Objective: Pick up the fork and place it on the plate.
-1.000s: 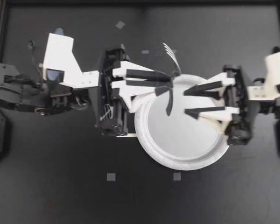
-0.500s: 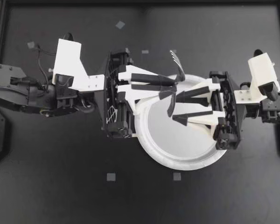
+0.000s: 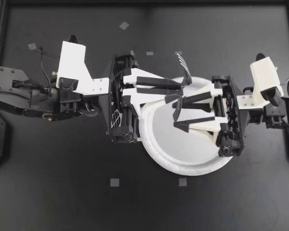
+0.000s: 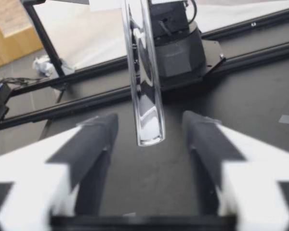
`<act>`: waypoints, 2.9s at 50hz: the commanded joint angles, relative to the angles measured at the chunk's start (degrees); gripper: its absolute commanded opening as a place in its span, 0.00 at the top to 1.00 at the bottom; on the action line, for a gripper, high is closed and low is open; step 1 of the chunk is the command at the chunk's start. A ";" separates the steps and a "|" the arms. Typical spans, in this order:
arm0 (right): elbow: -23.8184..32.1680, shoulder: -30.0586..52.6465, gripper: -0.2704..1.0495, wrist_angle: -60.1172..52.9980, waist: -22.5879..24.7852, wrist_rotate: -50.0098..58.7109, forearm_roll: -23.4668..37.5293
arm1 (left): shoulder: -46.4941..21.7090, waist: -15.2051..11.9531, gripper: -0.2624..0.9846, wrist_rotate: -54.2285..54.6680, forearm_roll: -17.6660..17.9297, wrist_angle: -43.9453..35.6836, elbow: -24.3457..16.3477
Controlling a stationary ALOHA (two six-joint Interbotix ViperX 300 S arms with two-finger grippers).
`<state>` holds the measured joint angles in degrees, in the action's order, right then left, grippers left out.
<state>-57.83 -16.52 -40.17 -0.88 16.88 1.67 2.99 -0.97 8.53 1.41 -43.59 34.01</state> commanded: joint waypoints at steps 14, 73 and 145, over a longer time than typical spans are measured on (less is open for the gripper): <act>0.97 -0.97 1.00 -1.67 0.62 -1.14 0.44 | 0.88 -0.18 0.84 0.18 -0.18 -0.53 -0.79; -7.91 -28.83 1.00 65.04 -1.41 12.22 -6.06 | 10.72 0.53 0.13 7.65 -0.26 -0.53 18.19; -4.39 -9.58 1.00 87.63 6.59 41.84 16.35 | 9.23 0.44 0.13 4.48 -0.44 -0.62 22.76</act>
<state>-63.98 -26.28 44.74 5.54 58.54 16.79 11.34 -0.53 13.89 1.05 -43.86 57.30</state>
